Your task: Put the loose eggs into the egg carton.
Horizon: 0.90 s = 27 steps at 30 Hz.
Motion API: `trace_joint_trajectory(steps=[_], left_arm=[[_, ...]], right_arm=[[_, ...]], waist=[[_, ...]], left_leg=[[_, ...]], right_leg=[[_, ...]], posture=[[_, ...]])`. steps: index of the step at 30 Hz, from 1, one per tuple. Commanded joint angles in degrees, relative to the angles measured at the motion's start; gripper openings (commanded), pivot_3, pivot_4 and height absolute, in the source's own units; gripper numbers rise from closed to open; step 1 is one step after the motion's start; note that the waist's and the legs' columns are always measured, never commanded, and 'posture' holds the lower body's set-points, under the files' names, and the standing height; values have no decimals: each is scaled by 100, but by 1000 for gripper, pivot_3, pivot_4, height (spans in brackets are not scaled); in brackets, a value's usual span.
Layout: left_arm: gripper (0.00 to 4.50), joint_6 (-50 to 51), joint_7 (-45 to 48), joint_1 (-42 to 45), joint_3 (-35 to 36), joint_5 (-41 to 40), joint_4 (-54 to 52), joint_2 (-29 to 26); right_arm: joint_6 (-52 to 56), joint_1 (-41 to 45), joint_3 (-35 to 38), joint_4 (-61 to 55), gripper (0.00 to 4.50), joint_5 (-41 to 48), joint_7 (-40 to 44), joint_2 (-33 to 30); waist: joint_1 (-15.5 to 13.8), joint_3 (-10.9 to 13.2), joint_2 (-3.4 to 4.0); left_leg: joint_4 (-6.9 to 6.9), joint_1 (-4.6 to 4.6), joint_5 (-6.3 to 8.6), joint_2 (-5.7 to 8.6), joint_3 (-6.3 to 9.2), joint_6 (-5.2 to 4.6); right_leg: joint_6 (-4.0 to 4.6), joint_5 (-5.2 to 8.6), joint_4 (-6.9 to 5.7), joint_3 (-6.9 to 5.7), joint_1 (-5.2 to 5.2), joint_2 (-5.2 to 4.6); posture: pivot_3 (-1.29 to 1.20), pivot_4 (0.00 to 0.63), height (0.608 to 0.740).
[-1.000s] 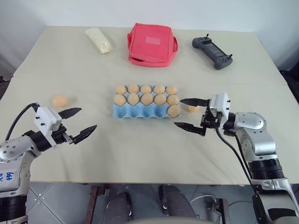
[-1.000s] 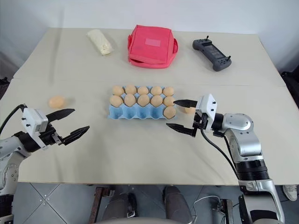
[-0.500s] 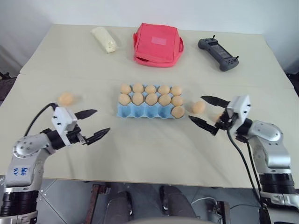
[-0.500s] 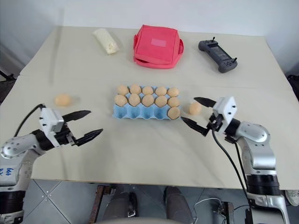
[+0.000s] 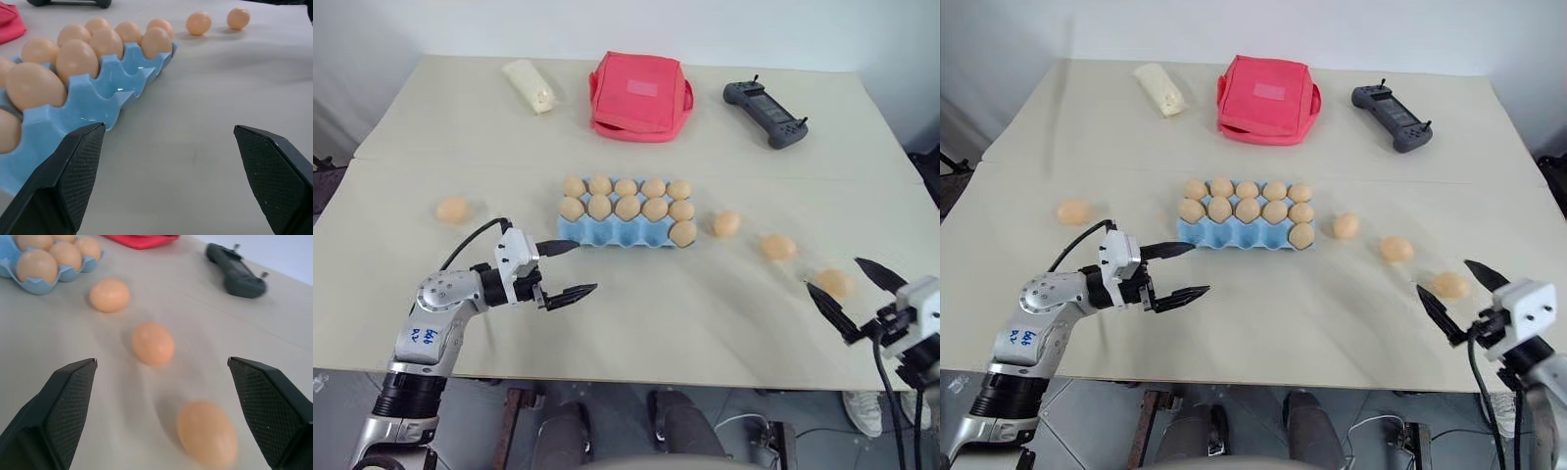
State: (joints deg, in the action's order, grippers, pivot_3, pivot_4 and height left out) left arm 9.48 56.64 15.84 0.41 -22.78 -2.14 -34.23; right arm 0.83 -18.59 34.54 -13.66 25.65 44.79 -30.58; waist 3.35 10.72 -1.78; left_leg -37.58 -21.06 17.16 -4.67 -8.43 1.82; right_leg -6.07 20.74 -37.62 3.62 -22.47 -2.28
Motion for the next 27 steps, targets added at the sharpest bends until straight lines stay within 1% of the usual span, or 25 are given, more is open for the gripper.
trace_joint_trajectory(steps=[1, 5, 10, 18, 21, 27], left_arm=[[4491, -143, 136, 145, -13, 37, 41, 9], [4491, -188, 221, 226, -42, 68, 150, 18], [4491, -181, 333, 224, -39, 20, 153, 15], [4491, -233, 251, 80, 134, 29, 53, -44], [4491, -240, 188, -39, 209, 13, -37, -55], [4491, -188, 82, -337, 397, -54, -330, -111]], right_arm=[[-224, -316, 423, -83, 4500, 248, 13, 78], [-414, -526, 535, 305, 4500, 201, 36, 74], [-385, -277, 426, 780, 4500, 236, 206, -218], [-217, 682, 71, 1944, 4500, 108, 612, -958], [43, 1064, -165, 2379, 4500, 124, 878, -1252], [58, 2082, -844, 3507, 4500, -173, 1401, -1603]], waist=[[-10, -1, 2], [-15, -1, 1], [-9, -1, 2], [-10, -1, 2], [-5, -1, 2], [-4, -1, 2]], left_leg=[[2, 2, -2, 3, 0, -4], [2, -1, -4, 5, 2, -10], [3, 2, -3, 6, 4, -13], [-2, 1, -4, 6, 5, -21], [-4, 0, -4, 5, 5, -21], [-6, -2, -3, -1, 4, -22]], right_leg=[[-1, -2, 0, 1, 1, -2], [1, -8, 0, -2, 3, -6], [1, -11, 1, 4, 2, -8], [-2, -15, 1, 6, 1, -12], [-3, -15, 2, 6, 1, -11], [-5, -16, 6, 7, 0, -13]], posture=[[0, 150, 740], [0, 150, 740], [0, 150, 740], [0, 150, 740], [0, 150, 740], [0, 150, 740]])
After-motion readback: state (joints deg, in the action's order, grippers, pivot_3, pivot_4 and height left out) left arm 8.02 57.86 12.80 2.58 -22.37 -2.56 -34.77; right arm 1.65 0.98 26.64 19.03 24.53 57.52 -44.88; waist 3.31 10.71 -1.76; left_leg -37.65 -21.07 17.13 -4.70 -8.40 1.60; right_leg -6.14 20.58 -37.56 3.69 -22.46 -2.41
